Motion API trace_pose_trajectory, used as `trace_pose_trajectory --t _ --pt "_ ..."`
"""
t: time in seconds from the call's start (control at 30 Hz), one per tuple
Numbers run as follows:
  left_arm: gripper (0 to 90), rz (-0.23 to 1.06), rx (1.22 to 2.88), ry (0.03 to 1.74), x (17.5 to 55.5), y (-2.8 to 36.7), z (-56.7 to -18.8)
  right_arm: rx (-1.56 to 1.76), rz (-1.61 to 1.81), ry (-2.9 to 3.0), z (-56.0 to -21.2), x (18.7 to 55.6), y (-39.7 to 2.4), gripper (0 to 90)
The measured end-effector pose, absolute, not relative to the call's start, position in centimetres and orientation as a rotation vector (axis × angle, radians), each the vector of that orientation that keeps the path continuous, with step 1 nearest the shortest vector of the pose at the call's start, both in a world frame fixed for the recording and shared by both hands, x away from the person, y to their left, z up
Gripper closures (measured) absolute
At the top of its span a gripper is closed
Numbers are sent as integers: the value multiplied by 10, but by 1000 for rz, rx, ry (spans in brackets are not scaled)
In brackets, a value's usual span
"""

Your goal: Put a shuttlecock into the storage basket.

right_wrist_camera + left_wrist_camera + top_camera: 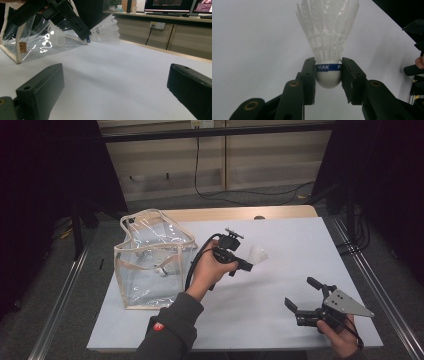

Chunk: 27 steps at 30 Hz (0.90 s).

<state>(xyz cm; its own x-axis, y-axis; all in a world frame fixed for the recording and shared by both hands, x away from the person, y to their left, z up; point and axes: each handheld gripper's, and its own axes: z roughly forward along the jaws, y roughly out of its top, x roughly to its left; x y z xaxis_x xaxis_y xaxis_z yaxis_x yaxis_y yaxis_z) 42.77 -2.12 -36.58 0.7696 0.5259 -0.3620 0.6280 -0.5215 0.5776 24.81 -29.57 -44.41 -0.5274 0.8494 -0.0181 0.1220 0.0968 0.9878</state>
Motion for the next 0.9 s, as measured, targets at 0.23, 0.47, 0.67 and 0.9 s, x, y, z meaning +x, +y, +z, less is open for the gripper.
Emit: trace_pose_trajectory --t 0.23,0.47,0.67,0.9 --pt "654 -187 2244 863 427 -16 -362 957 1484 1753 -444 248 -295 10" --pt "654 -180 2253 865 427 -11 -358 958 1485 1751 -444 248 -296 10" --pt "654 -184 2251 875 427 -7 -356 956 1485 1749 -444 249 -295 10" --pt "653 -192 2248 882 428 -3 -353 955 1485 1748 -444 249 -296 10"
